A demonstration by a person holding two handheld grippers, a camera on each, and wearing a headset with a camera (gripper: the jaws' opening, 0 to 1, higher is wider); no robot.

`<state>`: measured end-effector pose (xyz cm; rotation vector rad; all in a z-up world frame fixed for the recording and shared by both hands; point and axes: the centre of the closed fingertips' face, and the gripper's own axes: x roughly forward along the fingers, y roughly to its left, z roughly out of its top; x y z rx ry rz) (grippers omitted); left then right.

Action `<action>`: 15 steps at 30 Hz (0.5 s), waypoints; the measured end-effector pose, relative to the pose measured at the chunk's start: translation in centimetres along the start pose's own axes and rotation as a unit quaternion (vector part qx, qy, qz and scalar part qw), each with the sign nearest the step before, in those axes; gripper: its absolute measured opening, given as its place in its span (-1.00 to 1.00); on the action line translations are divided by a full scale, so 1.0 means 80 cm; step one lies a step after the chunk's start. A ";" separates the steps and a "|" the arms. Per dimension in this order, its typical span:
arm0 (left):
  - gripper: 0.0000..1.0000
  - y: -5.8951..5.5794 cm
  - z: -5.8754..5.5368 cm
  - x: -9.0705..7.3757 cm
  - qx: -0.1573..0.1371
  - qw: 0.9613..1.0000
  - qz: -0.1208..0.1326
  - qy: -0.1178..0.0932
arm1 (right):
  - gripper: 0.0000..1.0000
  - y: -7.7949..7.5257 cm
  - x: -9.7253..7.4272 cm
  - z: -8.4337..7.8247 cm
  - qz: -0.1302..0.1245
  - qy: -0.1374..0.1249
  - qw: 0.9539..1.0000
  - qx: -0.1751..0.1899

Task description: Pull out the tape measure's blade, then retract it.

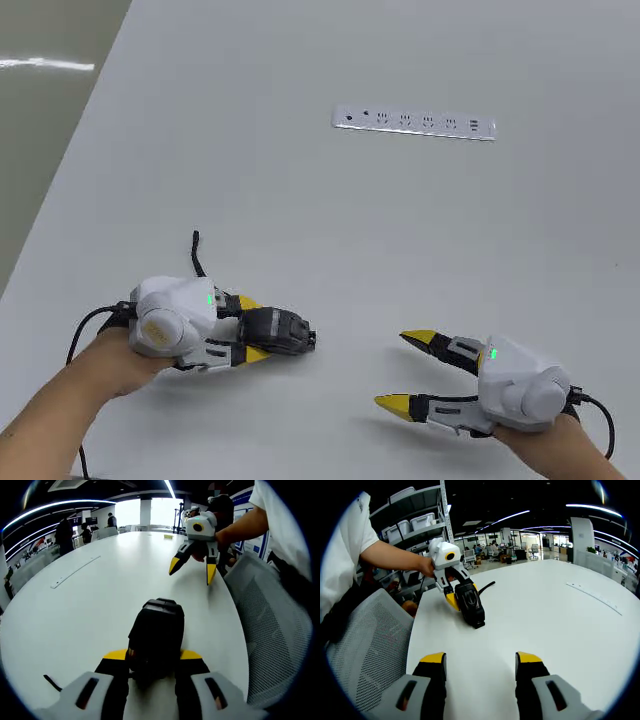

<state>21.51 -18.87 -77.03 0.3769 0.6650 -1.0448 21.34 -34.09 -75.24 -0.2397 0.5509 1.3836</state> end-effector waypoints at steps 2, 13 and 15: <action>-0.38 0.000 -0.001 0.000 -0.001 1.000 -0.002 -0.001 | 0.11 0.000 0.001 0.000 0.001 0.000 1.000 0.000; -0.39 0.000 -0.001 0.001 0.002 1.000 -0.005 -0.004 | 0.11 0.001 0.005 0.001 0.006 0.000 1.000 -0.002; -0.39 0.000 -0.001 0.001 0.001 1.000 -0.004 -0.004 | 0.07 0.002 0.007 0.003 0.009 -0.001 1.000 -0.006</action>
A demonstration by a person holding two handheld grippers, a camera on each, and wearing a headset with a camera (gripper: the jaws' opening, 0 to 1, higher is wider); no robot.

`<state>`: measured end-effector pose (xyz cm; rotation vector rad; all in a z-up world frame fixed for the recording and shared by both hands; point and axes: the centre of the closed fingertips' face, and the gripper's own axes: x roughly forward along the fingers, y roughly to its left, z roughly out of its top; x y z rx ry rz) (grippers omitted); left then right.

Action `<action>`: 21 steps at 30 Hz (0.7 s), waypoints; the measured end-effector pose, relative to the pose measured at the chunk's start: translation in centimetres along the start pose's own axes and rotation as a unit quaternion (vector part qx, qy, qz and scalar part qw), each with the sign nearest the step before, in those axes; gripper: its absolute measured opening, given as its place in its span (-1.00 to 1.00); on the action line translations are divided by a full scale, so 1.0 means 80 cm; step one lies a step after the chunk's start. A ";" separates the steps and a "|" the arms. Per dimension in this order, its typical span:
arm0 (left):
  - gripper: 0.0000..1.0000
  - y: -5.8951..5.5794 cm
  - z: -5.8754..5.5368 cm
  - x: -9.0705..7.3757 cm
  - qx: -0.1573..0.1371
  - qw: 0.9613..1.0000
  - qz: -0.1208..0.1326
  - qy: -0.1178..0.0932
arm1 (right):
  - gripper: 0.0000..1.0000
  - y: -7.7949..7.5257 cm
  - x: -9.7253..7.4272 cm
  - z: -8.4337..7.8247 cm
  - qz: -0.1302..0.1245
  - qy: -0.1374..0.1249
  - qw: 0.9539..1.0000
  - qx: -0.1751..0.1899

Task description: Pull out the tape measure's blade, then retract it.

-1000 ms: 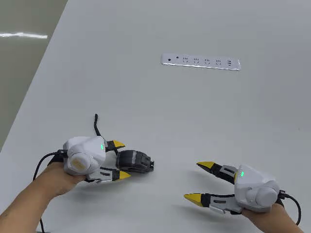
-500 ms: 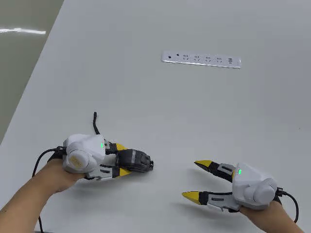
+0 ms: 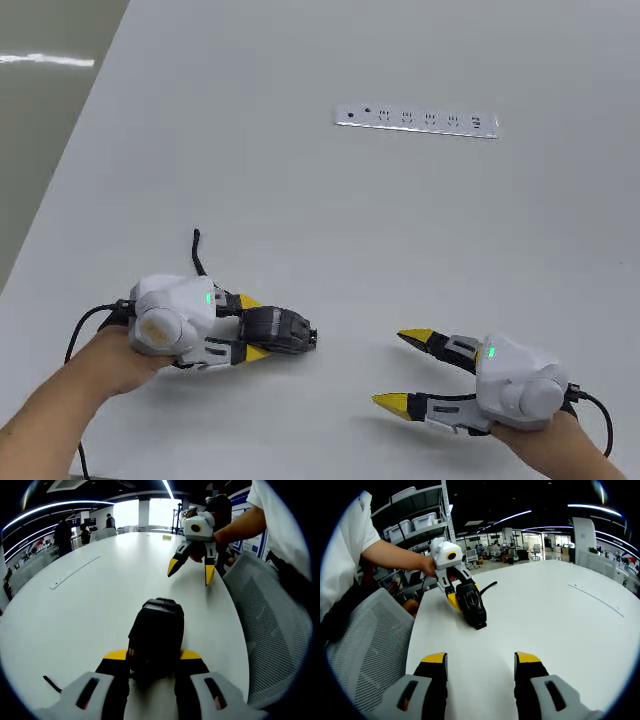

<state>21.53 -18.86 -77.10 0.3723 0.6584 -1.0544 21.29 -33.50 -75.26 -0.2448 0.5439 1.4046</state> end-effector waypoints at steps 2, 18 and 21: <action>-0.40 0.000 0.000 0.000 0.003 1.000 0.000 -0.002 | 0.06 0.000 0.003 0.000 0.002 -0.002 1.000 0.000; -0.42 0.002 -0.001 0.000 0.002 1.000 0.003 -0.003 | 0.00 0.001 0.030 0.007 0.028 -0.008 0.999 -0.026; -0.42 0.002 -0.001 0.000 0.001 1.000 0.002 -0.002 | -0.03 0.001 0.035 0.009 0.034 -0.009 0.999 -0.032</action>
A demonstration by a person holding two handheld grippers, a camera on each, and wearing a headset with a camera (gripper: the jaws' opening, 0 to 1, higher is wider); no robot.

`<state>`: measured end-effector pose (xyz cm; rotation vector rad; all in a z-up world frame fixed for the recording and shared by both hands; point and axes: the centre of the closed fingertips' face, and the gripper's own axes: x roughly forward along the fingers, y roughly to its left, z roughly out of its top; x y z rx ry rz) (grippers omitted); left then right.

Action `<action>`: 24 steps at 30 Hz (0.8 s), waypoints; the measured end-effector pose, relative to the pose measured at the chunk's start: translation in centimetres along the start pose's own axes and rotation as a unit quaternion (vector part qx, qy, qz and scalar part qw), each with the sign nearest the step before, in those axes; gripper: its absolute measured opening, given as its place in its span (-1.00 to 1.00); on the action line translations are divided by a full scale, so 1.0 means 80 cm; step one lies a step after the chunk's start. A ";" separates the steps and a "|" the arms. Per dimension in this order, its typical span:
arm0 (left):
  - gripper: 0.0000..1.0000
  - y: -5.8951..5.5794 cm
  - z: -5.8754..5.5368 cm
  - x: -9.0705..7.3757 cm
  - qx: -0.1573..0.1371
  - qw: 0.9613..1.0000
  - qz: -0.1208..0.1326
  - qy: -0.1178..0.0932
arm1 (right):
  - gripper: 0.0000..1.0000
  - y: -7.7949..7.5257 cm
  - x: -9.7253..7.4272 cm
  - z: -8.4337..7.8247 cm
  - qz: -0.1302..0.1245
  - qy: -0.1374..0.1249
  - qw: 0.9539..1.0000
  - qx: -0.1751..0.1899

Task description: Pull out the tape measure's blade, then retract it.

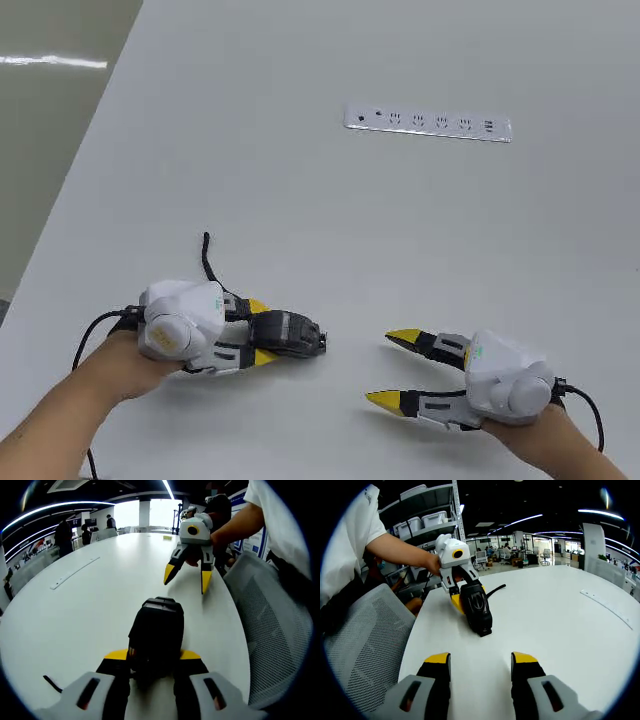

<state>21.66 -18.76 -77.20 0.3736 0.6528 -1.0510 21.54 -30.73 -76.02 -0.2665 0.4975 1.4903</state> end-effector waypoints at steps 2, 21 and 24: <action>-0.42 0.000 0.000 0.000 0.000 1.000 0.000 0.000 | -0.03 -0.002 0.004 0.001 0.002 0.000 1.000 -0.002; -0.42 0.000 0.000 0.000 0.004 1.000 -0.001 0.000 | -0.14 -0.014 0.041 0.004 0.015 -0.015 1.000 -0.014; -0.42 0.000 0.000 0.000 0.004 1.000 -0.002 0.001 | -0.14 -0.013 0.046 0.006 0.020 -0.017 1.000 -0.017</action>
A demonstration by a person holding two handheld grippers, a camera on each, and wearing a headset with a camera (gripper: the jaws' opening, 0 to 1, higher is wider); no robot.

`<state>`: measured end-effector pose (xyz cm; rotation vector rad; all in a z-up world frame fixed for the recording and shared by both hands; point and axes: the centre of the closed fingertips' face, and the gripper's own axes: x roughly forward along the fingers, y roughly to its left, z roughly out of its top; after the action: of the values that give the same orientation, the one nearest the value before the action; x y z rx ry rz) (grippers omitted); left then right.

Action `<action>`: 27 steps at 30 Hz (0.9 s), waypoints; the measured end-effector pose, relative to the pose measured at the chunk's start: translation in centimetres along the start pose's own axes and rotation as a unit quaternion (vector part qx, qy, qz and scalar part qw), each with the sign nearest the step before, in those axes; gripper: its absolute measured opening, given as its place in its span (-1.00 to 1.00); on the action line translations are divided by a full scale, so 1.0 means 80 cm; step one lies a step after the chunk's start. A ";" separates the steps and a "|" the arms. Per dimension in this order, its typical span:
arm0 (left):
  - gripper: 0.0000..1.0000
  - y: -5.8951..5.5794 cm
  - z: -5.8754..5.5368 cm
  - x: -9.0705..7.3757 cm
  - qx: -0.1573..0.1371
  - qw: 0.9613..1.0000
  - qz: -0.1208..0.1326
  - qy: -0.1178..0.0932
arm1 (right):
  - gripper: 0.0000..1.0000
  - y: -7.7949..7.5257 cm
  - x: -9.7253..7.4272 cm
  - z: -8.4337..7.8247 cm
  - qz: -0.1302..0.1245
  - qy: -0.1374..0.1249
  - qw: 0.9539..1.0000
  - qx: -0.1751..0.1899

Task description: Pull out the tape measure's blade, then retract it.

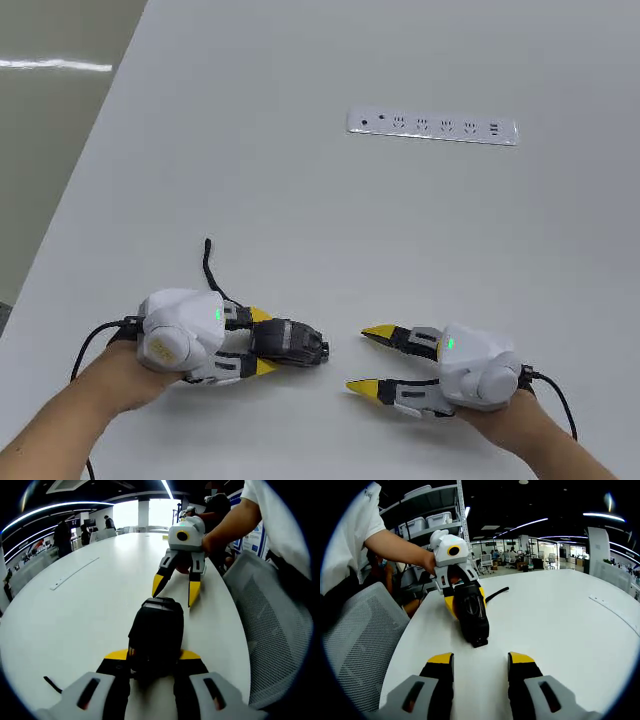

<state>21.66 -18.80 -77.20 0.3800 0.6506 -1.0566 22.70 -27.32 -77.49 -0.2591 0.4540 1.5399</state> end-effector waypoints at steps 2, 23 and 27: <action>-0.42 0.000 0.000 0.000 0.000 1.000 0.000 0.000 | -0.15 0.000 0.004 0.001 0.003 0.000 1.000 -0.005; -0.42 0.000 0.000 0.000 0.000 1.000 -0.007 0.003 | -0.26 0.006 0.028 0.007 0.028 -0.009 0.999 -0.024; -0.42 -0.001 0.000 0.000 0.000 1.000 -0.008 0.004 | -0.30 0.009 0.031 0.005 0.036 -0.009 0.999 -0.024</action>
<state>21.60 -18.78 -77.21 0.3797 0.6609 -1.0706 21.95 -24.91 -78.17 -0.2691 0.4154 1.6236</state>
